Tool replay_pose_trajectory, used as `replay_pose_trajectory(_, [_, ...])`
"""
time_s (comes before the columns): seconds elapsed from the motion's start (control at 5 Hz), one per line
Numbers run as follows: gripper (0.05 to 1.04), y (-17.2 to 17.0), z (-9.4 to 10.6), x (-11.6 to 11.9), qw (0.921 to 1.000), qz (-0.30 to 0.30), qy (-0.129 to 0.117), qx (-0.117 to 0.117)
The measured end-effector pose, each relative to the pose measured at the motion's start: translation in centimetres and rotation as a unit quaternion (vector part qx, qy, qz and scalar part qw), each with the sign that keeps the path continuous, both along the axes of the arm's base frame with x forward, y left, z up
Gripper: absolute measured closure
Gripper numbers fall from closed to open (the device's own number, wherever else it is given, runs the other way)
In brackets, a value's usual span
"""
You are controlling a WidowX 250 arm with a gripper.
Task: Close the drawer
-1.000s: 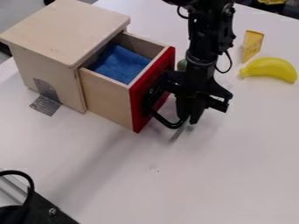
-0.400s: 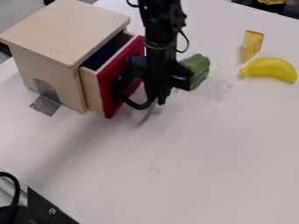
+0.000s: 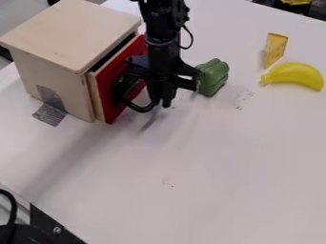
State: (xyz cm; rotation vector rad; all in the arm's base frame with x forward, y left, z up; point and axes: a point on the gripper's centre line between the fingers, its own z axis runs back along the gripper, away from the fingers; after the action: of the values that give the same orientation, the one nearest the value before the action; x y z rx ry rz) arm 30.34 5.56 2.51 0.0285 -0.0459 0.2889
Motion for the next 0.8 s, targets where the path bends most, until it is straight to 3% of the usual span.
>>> replay_pose_trajectory(0.4, [0.963, 1.2, -0.2, 0.0, 0.998, 0.016, 0.058, 0.022])
replay_pose_trajectory(0.8, [0.963, 1.7, -0.2, 0.2, 0.996, 0.029, 0.079, 0.03])
